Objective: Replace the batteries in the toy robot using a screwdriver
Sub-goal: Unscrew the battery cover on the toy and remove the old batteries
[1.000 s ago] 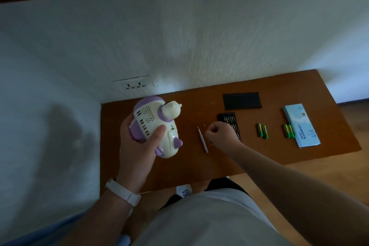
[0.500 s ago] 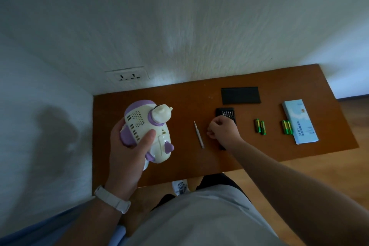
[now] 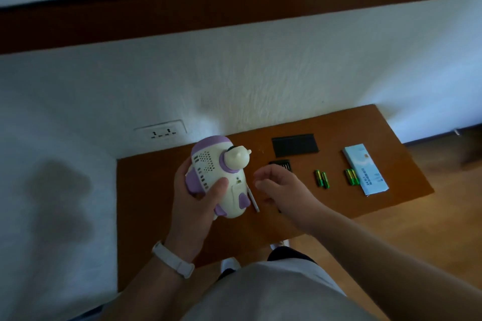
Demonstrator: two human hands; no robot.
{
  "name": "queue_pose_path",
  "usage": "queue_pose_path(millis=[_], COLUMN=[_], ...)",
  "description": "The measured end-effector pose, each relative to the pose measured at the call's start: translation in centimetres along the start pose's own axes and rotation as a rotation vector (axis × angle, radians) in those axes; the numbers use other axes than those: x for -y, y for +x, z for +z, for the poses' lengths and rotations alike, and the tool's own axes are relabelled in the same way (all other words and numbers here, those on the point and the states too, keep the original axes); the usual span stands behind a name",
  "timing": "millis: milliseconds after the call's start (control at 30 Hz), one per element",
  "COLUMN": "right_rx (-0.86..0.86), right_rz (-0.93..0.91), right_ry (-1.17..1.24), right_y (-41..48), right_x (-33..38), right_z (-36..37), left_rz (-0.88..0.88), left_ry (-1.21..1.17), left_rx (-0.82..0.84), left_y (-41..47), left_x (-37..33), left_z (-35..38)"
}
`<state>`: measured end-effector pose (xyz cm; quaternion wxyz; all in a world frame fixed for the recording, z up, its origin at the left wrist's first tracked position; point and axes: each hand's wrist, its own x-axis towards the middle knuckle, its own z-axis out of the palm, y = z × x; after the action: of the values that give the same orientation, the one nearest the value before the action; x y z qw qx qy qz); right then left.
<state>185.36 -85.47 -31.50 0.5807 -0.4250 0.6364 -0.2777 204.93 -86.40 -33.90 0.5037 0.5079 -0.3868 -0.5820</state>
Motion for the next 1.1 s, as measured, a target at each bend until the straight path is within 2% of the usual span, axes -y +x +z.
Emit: queue_pose_path(millis=[133,300,467,633,833,1100], right_rx=[0.11,0.237,0.344,0.383,0.31,0.198], right_rz=[0.029,-0.042,-0.153,-0.165,-0.243,-0.402], right_ry=[0.261,0.556,0.597,0.631,0.624,0.537], right_y=[-2.3,-3.6,-3.5,-3.8,-5.4,-7.0], right_x=[2.1,3.3,3.6,3.9,4.3,4.8], right_z=[0.4,0.0,-1.2,-3.5,-7.1,-9.8], left_rz=[0.025,0.011,0.035,0.076,0.079,0.154], left_ry=[-0.033,-0.083,-0.089,-0.02,0.028,-0.045], left_rx=[0.098,0.19,0.237,0.248,0.249,0.278], left_y=[0.1,-0.1,-0.6,-0.9,-1.3,-1.9], left_x=[-0.6,-1.5,-2.6,-3.6,-4.4,-6.4], left_z=[0.7,1.7,3.1,5.4,9.6,14.2])
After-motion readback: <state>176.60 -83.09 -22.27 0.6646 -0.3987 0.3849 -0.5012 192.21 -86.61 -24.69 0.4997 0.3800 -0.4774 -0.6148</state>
